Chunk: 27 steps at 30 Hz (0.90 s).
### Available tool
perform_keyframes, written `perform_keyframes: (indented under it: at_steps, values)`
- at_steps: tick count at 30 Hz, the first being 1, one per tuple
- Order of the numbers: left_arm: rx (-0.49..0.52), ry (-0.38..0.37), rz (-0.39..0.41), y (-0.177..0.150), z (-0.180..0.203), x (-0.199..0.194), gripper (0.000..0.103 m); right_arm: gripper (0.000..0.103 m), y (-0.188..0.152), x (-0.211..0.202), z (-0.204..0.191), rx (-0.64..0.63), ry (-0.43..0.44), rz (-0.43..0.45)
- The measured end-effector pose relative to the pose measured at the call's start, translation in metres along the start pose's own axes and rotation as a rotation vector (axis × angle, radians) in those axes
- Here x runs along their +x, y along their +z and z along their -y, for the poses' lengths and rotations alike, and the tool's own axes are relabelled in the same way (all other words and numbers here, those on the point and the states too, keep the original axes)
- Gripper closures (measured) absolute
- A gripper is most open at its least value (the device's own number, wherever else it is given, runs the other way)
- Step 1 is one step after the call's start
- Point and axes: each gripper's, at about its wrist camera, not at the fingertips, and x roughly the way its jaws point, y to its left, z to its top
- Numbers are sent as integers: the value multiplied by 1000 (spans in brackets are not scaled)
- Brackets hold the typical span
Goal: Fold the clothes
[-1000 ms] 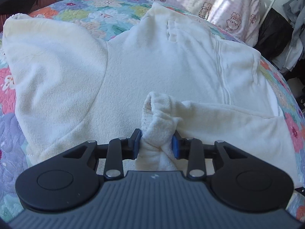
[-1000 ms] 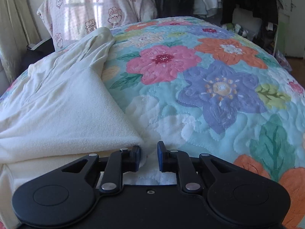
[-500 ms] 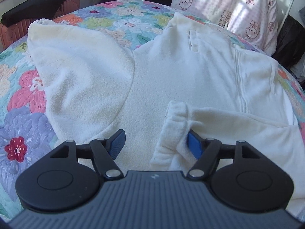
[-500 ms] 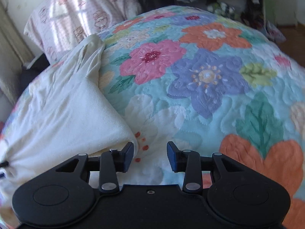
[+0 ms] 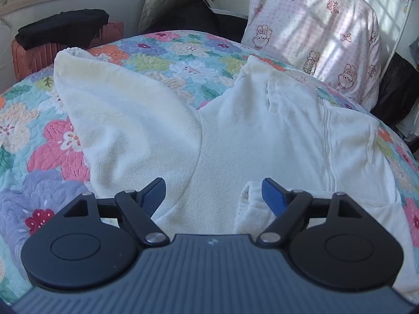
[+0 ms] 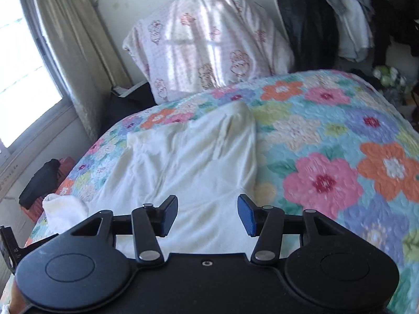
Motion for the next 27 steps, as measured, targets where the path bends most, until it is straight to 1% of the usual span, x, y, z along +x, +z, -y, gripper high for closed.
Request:
perform_keyframes:
  at_steps: [1,3,4,5,7,9,11,14,15,16,17,19,20,21,22,24,27]
  values:
    - [23,27,-12,-2,4,3,23,34,18,-2,-11,-43,27,2]
    - [68,77,-35,-7,12,9,23,20,51,-2,-27,-91,85,-21]
    - [93,93,-49,-10,15,13,23,18,67,-2,-34,-114,114,-32]
    - [103,90,-62,-12,16,15,23,16,81,-2,-39,-119,123,-40]
    - [112,74,-86,-12,18,18,23,16,107,2,-47,-127,116,-48]
    - [91,28,-107,-2,19,21,23,16,131,15,-55,-172,69,-67]
    - [31,-18,-125,20,23,26,23,16,150,34,-61,-204,21,-105]
    - [38,-84,-138,65,39,31,23,16,176,73,-60,-198,-46,-204]
    - [60,-75,-136,77,46,33,23,16,185,85,-61,-195,-67,-227]
    - [92,-69,-115,92,55,35,23,17,195,97,-62,-193,-90,-248]
    - [124,-62,-94,108,63,37,23,17,207,108,-64,-217,-139,-232]
    - [131,-105,-89,128,73,49,23,17,226,131,-72,-302,-257,-174]
    - [134,-128,-86,139,78,55,23,17,233,144,-75,-339,-292,-153]
    - [126,-138,-101,145,80,63,23,17,238,158,-76,-357,-301,-144]
    - [116,-148,-117,151,82,73,23,17,242,173,-74,-359,-288,-145]
    - [139,-146,-137,163,86,96,23,17,245,202,-66,-333,-267,-155]
    - [252,-72,-145,181,85,131,23,17,241,256,-42,-248,-256,-156]
